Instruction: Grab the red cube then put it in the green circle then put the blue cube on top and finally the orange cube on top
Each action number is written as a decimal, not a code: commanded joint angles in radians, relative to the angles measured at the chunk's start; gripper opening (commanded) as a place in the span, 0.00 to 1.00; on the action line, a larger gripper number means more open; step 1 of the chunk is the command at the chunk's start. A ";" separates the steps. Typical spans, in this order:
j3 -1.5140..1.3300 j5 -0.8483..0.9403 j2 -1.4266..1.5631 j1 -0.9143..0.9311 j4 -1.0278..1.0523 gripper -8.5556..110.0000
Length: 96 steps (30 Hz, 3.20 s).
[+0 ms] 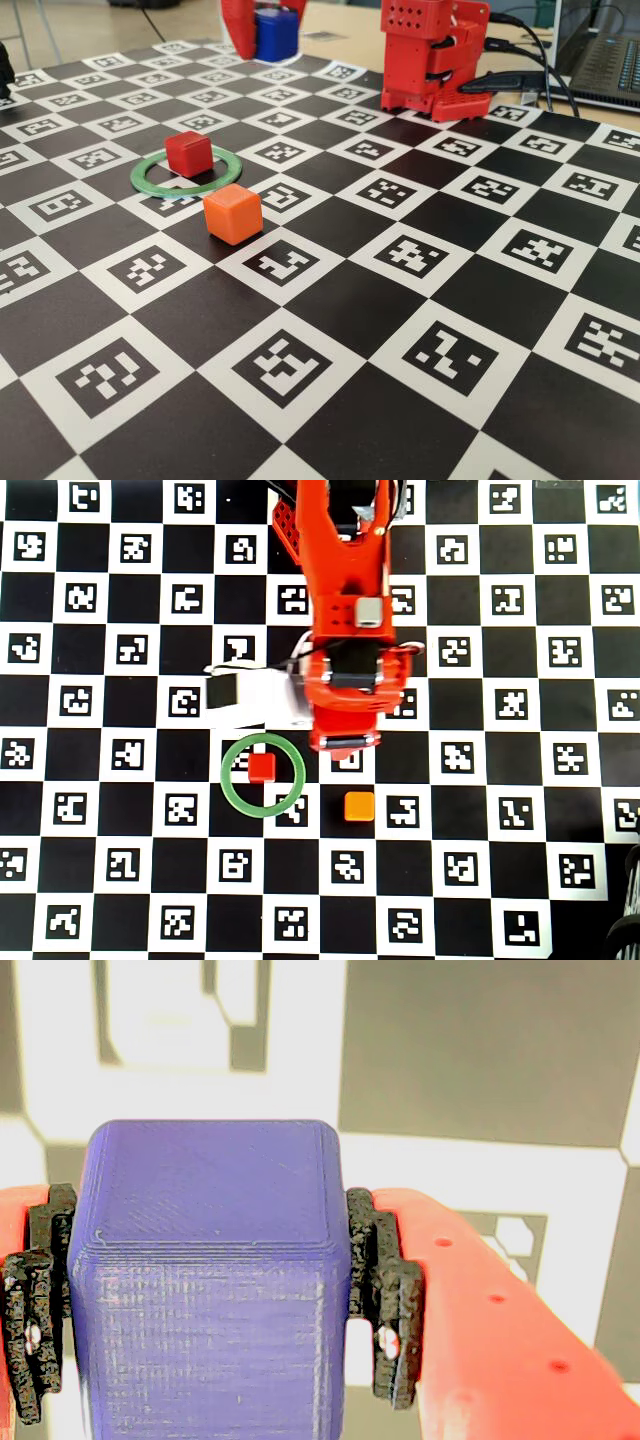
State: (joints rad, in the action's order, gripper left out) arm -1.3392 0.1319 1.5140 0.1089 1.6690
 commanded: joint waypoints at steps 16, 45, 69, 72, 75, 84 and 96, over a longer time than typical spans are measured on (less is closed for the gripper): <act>0.153 0.048 -0.120 0.126 -0.081 0.13; 0.008 0.150 -0.236 0.209 -0.322 0.13; -0.107 0.175 -0.238 0.235 -0.397 0.12; -0.109 0.172 -0.238 0.232 -0.402 0.12; -0.109 0.170 -0.238 0.229 -0.402 0.12; -0.112 0.161 -0.247 0.229 -0.407 0.15; -0.115 0.170 -0.242 0.229 -0.397 0.33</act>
State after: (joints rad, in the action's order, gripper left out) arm -1.4619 0.3237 1.2379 0.3344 1.2763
